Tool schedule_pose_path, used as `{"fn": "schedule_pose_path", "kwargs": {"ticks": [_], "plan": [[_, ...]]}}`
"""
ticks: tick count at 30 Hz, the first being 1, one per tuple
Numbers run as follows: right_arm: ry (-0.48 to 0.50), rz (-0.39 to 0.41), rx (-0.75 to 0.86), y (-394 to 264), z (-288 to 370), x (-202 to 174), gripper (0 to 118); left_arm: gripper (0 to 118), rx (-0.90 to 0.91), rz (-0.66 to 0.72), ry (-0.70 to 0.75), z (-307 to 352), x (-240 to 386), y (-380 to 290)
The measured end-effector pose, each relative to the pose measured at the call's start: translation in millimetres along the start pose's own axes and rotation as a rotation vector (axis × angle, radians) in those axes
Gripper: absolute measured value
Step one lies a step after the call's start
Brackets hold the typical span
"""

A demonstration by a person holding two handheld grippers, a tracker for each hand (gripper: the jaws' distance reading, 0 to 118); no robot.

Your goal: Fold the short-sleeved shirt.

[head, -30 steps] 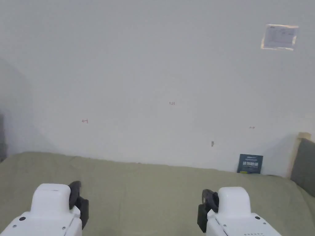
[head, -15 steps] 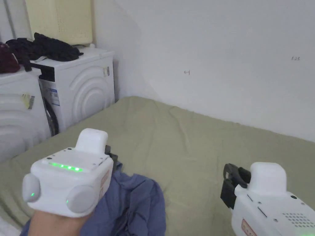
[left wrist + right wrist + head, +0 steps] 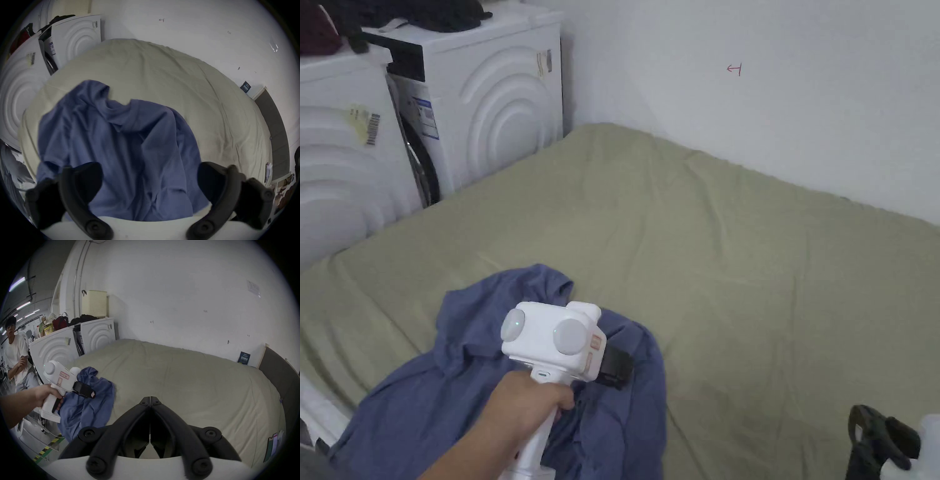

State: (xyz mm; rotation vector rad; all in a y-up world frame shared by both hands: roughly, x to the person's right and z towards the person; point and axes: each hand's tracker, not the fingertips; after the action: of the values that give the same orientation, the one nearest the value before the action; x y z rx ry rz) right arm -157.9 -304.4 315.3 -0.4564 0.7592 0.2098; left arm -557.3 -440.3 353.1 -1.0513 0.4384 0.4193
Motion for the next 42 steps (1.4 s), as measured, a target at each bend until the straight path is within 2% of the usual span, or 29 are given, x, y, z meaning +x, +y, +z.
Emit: {"fn": "schedule_pose_path", "kwargs": {"ticks": [5,6,8,9,10,11,12,14,19,21,23,25,29,38,42], "plan": [[-0.029,0.000,-0.025,-5,-5,14,0,110,-0.073,-0.031,0.110,-38,21,-8],[-0.032,-0.003,-0.028,-5,-5,16,0,106,-0.063,-0.039,0.128,-43,22,-8],[-0.039,-0.013,-0.032,-7,-4,20,0,102,-0.051,-0.034,0.111,-30,27,-6],[-0.041,-0.019,-0.030,-8,-3,21,0,92,-0.021,-0.032,0.123,-23,28,-6],[-0.039,-0.025,-0.029,-8,-2,23,0,70,0.013,-0.036,0.136,-16,22,-4],[-0.036,-0.031,-0.026,-8,0,23,0,26,0.034,-0.025,0.145,-10,19,-4],[-0.034,-0.035,-0.024,-9,1,23,0,4,0.041,-0.011,0.159,-9,15,-5],[-0.029,-0.045,-0.019,-10,5,25,0,4,-0.003,0.052,0.059,-7,5,-8],[-0.026,-0.066,-0.003,-15,22,37,1,5,0.097,0.127,-0.063,15,16,-5],[-0.048,-0.078,0.001,-18,31,48,1,5,0.115,0.097,-0.056,22,33,1],[-0.073,-0.101,0.010,-20,42,61,1,5,0.140,0.052,-0.105,26,54,8],[-0.098,-0.122,0.022,-24,55,76,1,5,0.170,0.067,-0.186,31,79,14],[-0.168,-0.155,0.032,-34,83,111,1,5,0.223,0.034,-0.309,45,156,32],[-0.340,-0.223,0.058,-58,154,191,1,5,0.256,-0.182,-0.584,78,398,51],[-0.414,-0.253,0.050,-73,178,223,1,5,0.225,-0.304,-0.636,78,501,36]]}}
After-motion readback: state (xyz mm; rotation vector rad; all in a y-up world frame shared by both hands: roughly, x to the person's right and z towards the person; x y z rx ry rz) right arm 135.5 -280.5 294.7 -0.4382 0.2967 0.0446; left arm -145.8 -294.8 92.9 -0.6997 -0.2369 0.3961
